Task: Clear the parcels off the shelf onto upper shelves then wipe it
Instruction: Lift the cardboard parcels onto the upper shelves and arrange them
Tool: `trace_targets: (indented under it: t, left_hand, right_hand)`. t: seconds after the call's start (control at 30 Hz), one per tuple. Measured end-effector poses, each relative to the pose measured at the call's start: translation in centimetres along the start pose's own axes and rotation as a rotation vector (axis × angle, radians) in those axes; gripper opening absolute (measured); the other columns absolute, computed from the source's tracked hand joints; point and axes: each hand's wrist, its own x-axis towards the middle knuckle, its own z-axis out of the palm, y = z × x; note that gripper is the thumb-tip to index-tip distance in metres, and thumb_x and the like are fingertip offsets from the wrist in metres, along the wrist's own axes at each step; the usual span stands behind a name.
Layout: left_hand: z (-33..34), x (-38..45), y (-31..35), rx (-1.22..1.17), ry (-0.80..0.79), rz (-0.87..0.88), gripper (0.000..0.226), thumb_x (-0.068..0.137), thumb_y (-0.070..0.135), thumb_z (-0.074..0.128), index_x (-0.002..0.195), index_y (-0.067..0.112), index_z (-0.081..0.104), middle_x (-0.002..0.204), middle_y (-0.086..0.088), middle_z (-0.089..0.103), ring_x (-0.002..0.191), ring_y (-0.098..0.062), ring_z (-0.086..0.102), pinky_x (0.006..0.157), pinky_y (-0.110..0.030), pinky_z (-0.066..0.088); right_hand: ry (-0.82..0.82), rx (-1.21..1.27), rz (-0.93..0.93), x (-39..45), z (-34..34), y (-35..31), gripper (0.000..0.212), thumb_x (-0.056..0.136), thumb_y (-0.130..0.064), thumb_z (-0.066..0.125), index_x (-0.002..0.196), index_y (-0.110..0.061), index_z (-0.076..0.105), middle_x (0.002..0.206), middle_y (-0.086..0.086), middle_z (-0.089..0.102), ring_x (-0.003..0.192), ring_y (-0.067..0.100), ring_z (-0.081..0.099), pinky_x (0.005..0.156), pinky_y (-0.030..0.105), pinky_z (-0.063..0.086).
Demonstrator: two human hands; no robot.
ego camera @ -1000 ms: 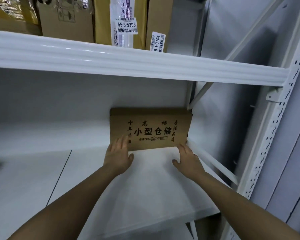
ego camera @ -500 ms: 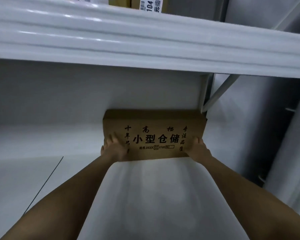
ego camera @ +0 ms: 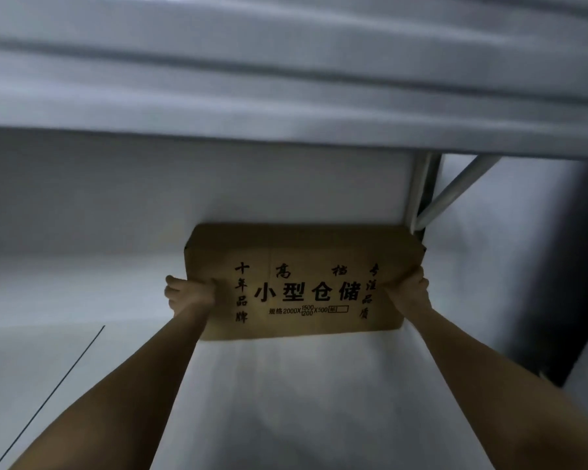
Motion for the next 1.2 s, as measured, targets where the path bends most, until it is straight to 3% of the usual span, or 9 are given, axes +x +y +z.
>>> trace_targets:
  t: [0.1,0.2,0.43,0.63,0.73,0.87,1.0,1.1,1.2]
  left_hand:
    - [0.1,1.3,0.4,-0.065,-0.014,0.006,0.075,0.091,0.017,0.056,0.150,0.003,0.011,0.152,-0.021,0.022,0.138,-0.041,0.026,0.113,-0.049,0.024]
    - [-0.3,2.0,0.5,-0.089,-0.114,0.002,0.072,0.091,0.018,0.057,0.148,0.003,0.016,0.147,-0.021,0.031,0.132,-0.042,0.034,0.107,-0.052,0.033]
    - [-1.1,2.4,-0.1,-0.174,-0.279,-0.018,0.063,0.088,0.015,0.057,0.141,0.000,0.027,0.135,-0.019,0.045,0.122,-0.040,0.045,0.100,-0.054,0.042]
    - [-1.4,1.4,0.3,-0.207,-0.192,0.003,0.061,0.092,0.022,0.055,0.141,0.002,0.026,0.136,-0.019,0.042,0.123,-0.039,0.043,0.097,-0.049,0.041]
    - [-1.6,0.7,0.2,-0.207,-0.133,-0.002,0.060,0.092,0.026,0.055,0.141,0.006,0.027,0.135,-0.019,0.043,0.122,-0.039,0.044,0.093,-0.047,0.041]
    - [-2.2,0.4,-0.6,-0.272,-0.118,0.017,0.057,0.090,0.028,0.053,0.139,0.011,0.027,0.132,-0.018,0.046,0.116,-0.038,0.048,0.088,-0.047,0.042]
    - [-2.6,-0.2,-0.9,-0.323,-0.077,0.049,0.056,0.091,0.033,0.050,0.138,0.017,0.026,0.125,-0.013,0.048,0.114,-0.037,0.049,0.089,-0.047,0.041]
    - [-2.9,-0.6,-1.3,-0.286,0.031,0.082,0.057,0.090,0.041,0.049,0.138,0.019,0.028,0.129,-0.014,0.049,0.114,-0.040,0.049,0.096,-0.054,0.043]
    - [-3.4,-1.2,-1.4,-0.291,0.124,0.017,0.058,0.086,0.046,0.046,0.135,0.018,0.033,0.129,-0.014,0.051,0.115,-0.040,0.049,0.098,-0.056,0.040]
  right_hand:
    - [0.033,0.177,0.113,1.4,0.0,-0.6,0.092,0.084,-0.024,0.069,0.150,-0.006,0.008,0.148,0.021,0.027,0.133,0.040,0.033,0.111,0.050,0.028]
    - [0.005,0.335,0.193,3.2,-0.4,-0.5,0.084,0.085,-0.013,0.067,0.148,-0.002,0.012,0.145,0.023,0.033,0.131,0.041,0.037,0.110,0.052,0.032]
    - [-0.095,0.378,0.215,3.5,-0.8,0.1,0.062,0.086,-0.005,0.063,0.140,0.003,0.032,0.137,0.023,0.046,0.124,0.038,0.045,0.100,0.043,0.040]
    - [-0.063,0.390,0.172,2.3,-1.3,0.3,0.061,0.083,-0.007,0.064,0.137,0.001,0.039,0.131,0.022,0.051,0.115,0.039,0.053,0.095,0.043,0.048]
    - [-0.046,0.423,0.131,1.7,-1.6,0.3,0.062,0.086,-0.006,0.058,0.141,-0.005,0.030,0.134,0.020,0.046,0.114,0.037,0.050,0.087,0.039,0.046]
    - [-0.089,0.522,0.068,1.0,-1.7,0.8,0.060,0.089,-0.002,0.048,0.142,-0.013,0.021,0.125,0.019,0.048,0.098,0.030,0.050,0.082,0.040,0.044]
    - [-0.054,0.562,0.012,0.5,-1.8,0.6,0.062,0.090,-0.013,0.052,0.143,-0.016,0.020,0.131,0.018,0.046,0.103,0.030,0.050,0.086,0.039,0.044]
    - [-0.034,0.624,0.036,-0.5,-1.7,-0.1,0.068,0.091,-0.026,0.053,0.147,-0.015,0.017,0.137,0.012,0.043,0.115,0.031,0.049,0.100,0.044,0.041]
    - [-0.011,0.583,0.039,-1.6,-1.9,-0.6,0.079,0.075,-0.050,0.049,0.145,-0.017,0.031,0.136,0.009,0.049,0.117,0.032,0.051,0.104,0.052,0.039]
